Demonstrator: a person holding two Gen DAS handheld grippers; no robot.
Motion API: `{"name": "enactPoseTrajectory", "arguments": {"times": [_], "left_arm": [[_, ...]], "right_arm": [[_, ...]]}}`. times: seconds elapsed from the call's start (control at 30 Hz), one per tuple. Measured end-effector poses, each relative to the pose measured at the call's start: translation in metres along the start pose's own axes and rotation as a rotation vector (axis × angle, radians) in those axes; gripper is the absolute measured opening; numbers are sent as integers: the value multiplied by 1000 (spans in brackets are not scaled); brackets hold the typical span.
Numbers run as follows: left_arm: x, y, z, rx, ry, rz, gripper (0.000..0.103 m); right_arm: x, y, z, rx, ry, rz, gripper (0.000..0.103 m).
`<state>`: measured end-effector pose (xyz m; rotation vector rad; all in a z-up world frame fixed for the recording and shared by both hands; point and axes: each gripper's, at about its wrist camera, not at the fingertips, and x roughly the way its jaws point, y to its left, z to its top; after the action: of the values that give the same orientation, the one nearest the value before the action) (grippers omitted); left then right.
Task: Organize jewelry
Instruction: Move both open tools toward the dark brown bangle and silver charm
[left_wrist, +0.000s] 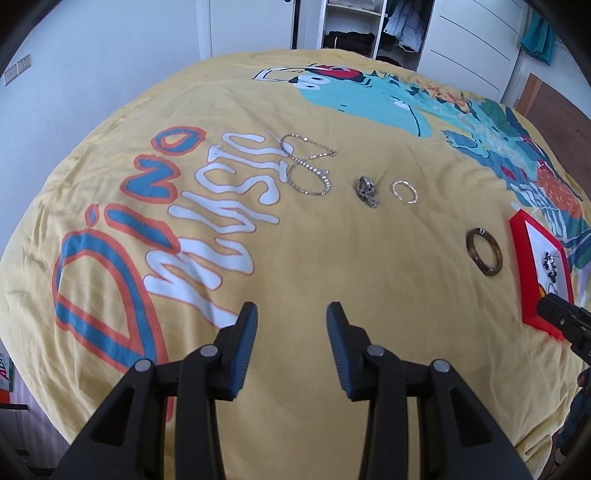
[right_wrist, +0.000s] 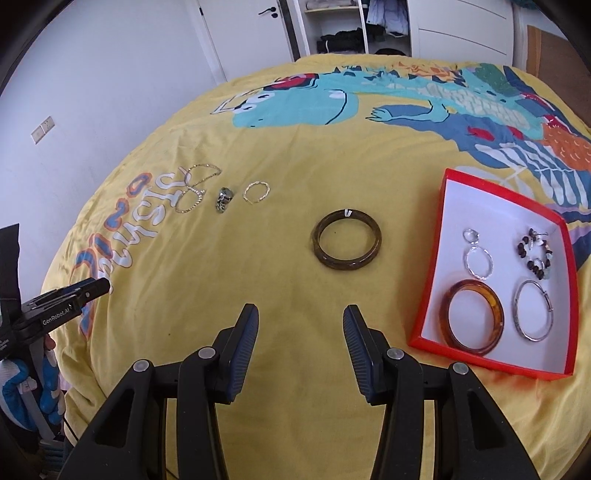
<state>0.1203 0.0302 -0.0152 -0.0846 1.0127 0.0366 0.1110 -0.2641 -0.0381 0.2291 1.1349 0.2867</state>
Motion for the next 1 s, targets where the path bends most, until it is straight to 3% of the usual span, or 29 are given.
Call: {"name": "enactPoseTrajectory", "arguments": {"times": [0.5,1.0], "left_arm": [[11,-33,48,70,-60,4,37],[31,-49,64,97,-65,11,37]], "right_arm": [[32,-6,23,-23,17,-5,47],[54,-12,38,-36,18,-6,47]]}}
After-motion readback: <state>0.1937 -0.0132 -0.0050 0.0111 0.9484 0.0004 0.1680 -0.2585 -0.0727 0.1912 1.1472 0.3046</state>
